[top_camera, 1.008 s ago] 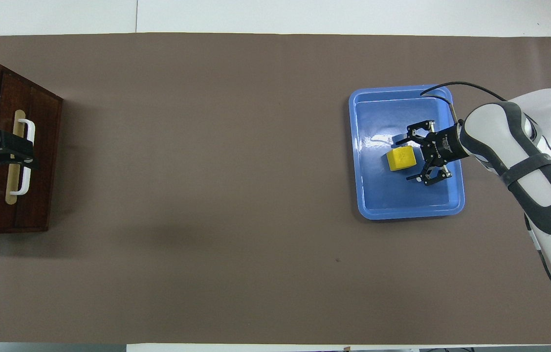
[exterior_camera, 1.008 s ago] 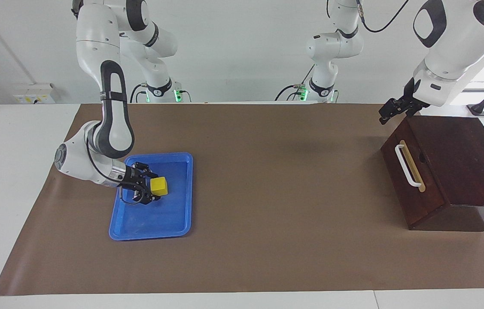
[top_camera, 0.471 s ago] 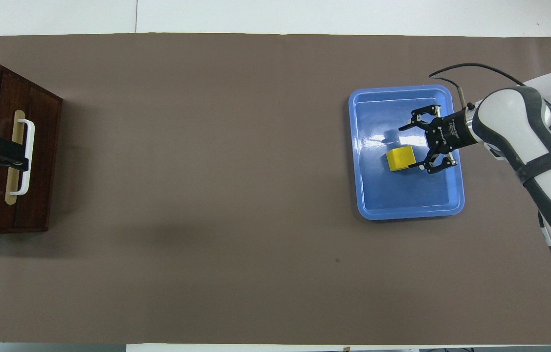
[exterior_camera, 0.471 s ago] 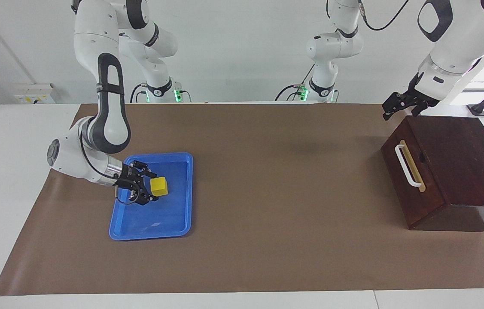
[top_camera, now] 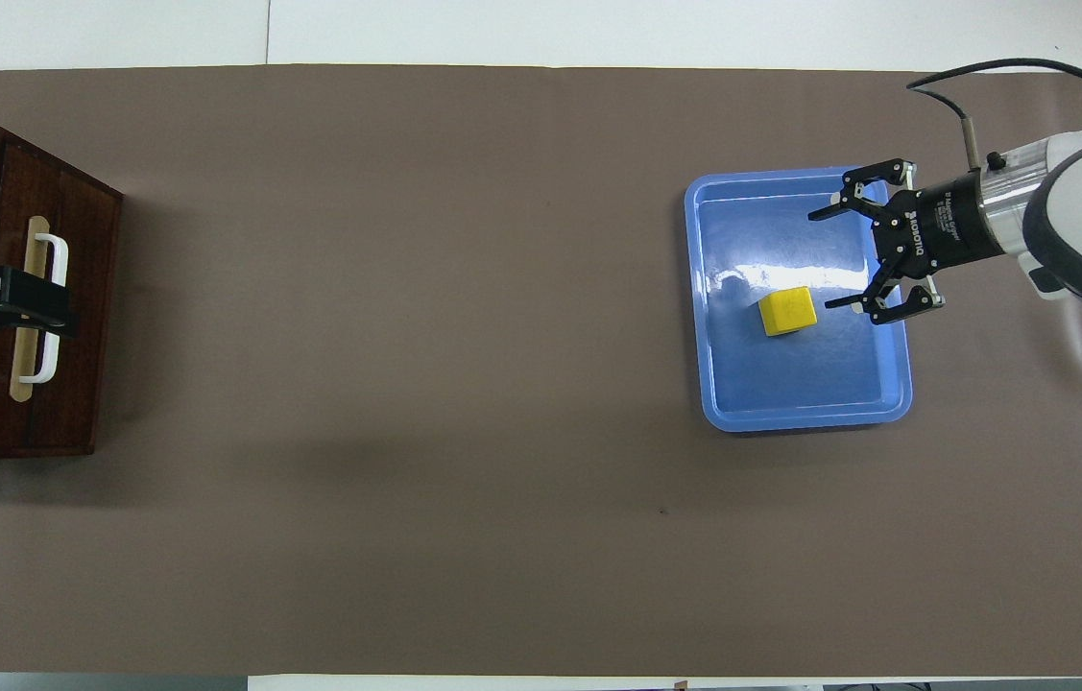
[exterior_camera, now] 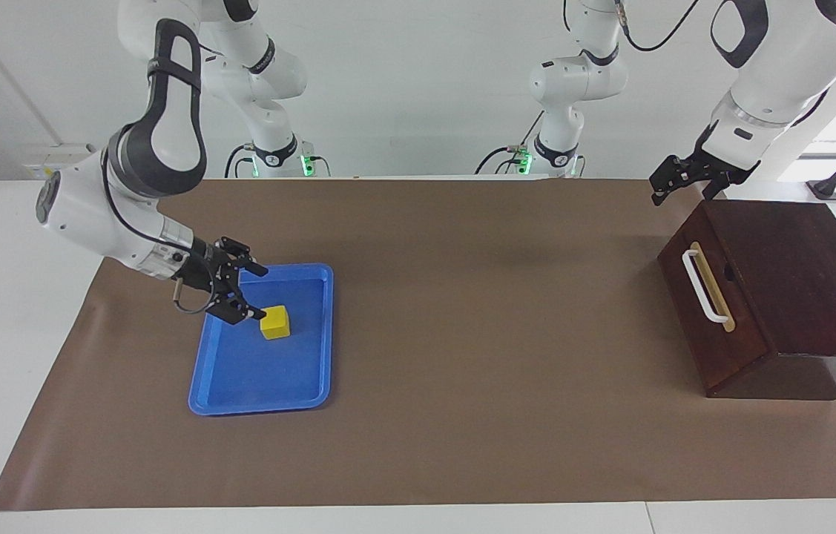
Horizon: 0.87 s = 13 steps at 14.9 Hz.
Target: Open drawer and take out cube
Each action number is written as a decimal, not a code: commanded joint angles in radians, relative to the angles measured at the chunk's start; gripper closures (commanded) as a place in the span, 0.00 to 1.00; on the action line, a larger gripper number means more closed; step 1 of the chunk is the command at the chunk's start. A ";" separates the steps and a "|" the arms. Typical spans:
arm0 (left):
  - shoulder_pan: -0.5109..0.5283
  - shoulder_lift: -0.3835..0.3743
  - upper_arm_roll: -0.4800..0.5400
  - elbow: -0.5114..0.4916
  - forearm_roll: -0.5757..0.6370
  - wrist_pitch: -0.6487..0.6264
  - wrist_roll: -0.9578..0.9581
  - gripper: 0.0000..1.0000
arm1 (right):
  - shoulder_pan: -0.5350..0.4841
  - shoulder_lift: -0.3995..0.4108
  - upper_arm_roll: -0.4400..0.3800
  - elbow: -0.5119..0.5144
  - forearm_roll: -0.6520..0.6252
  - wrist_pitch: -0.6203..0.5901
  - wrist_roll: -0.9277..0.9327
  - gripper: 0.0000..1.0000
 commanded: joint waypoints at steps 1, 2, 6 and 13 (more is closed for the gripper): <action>-0.016 -0.006 0.007 0.010 -0.013 -0.019 0.012 0.00 | 0.005 -0.061 0.008 0.043 -0.086 -0.086 0.022 0.00; -0.016 -0.006 0.007 0.012 -0.011 -0.018 0.012 0.00 | 0.005 -0.061 0.014 0.088 -0.146 -0.132 0.011 0.00; -0.015 -0.006 0.007 0.010 -0.010 -0.019 0.013 0.00 | 0.023 -0.085 0.054 0.200 -0.331 -0.262 -0.263 0.00; -0.005 -0.008 0.009 0.004 -0.008 -0.006 0.013 0.00 | 0.017 -0.154 0.082 0.200 -0.624 -0.275 -1.074 0.00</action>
